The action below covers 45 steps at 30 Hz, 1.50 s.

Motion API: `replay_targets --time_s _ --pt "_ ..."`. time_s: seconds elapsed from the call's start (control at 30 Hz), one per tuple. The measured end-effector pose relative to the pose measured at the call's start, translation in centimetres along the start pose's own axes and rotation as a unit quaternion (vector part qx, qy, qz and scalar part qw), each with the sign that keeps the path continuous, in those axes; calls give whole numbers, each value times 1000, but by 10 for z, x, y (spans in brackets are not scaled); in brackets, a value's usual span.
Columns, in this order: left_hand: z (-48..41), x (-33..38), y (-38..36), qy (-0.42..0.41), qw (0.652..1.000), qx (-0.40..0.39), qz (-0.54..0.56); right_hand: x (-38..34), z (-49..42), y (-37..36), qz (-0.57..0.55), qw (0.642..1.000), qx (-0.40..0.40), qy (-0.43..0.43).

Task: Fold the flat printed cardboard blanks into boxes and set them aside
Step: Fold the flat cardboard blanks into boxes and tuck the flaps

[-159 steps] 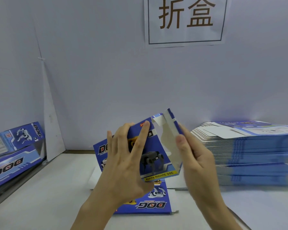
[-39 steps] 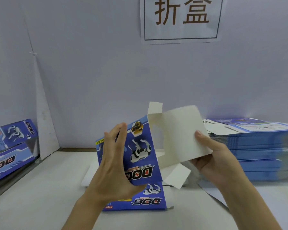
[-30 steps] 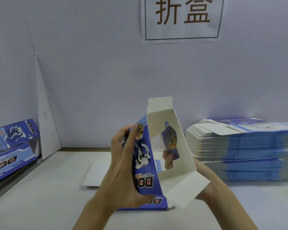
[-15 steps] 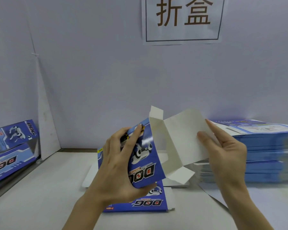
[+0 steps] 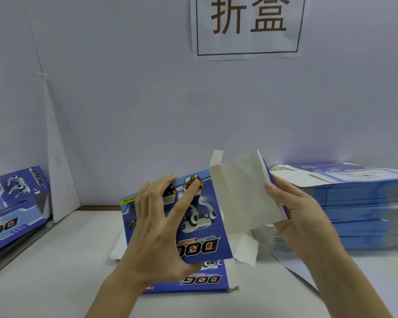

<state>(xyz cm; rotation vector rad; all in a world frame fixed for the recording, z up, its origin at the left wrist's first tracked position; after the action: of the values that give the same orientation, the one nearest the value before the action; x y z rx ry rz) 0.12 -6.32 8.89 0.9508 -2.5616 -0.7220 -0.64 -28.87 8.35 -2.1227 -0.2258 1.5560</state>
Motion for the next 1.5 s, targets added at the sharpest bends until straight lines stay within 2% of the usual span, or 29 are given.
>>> replay_targets --time_s 0.1,0.23,0.4,0.5,0.6,0.67,0.7,0.8,0.83,0.9,1.0,1.1,1.17,1.23,1.4,1.5 --pt "0 3 -1 -15 1000 -2 -2 -2 0 8 39 998 37 27" --pt "1 7 -3 -71 997 -13 -32 -8 3 15 114 991 59 21" --pt "-1 6 -1 -66 997 4 -39 -16 6 11 136 987 52 73" --pt "-1 2 -2 -5 1000 2 -5 -17 4 3 176 978 0 113" --pt "1 -5 -4 86 996 18 23 -8 -1 1 162 984 -12 73" --pt "1 -13 -2 182 978 45 91 0 0 -3 169 983 -56 35" --pt "2 -17 -2 232 961 60 141 5 5 -9 212 970 -118 19" --pt "7 -24 -7 347 894 103 264 40 24 -34 399 857 -322 -63" --pt "8 -22 -13 375 876 99 286 50 32 -44 412 838 -350 -69" --pt "10 -14 -20 411 854 77 310 64 37 -61 368 861 -350 -29" --pt "7 -16 -21 408 842 60 347 67 29 -66 285 925 -250 37" --pt "3 -32 -17 395 835 4 384 57 17 -51 171 966 -190 37" --pt "0 -33 -18 374 840 -60 389 52 14 -47 122 973 -195 17" --pt "-1 -27 -22 355 820 -87 441 48 12 -44 117 974 -194 10" --pt "3 -33 -18 350 827 16 439 47 11 -43 133 974 -181 15" --pt "1 -32 -17 335 829 18 447 43 11 -42 127 974 -186 21"
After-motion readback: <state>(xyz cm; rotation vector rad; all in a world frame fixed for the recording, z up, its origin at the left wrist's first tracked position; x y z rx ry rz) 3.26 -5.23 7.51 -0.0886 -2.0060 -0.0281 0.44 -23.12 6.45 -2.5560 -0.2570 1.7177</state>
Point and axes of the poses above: each hand's wrist, its own z-axis away from the middle knuckle, its own y-axis out of the back of the hand, x = y × z, the point moved 6 cm from there along -z, towards the middle knuckle, and after that the axes turned 4 degrees about y, right-handed, at the moved point
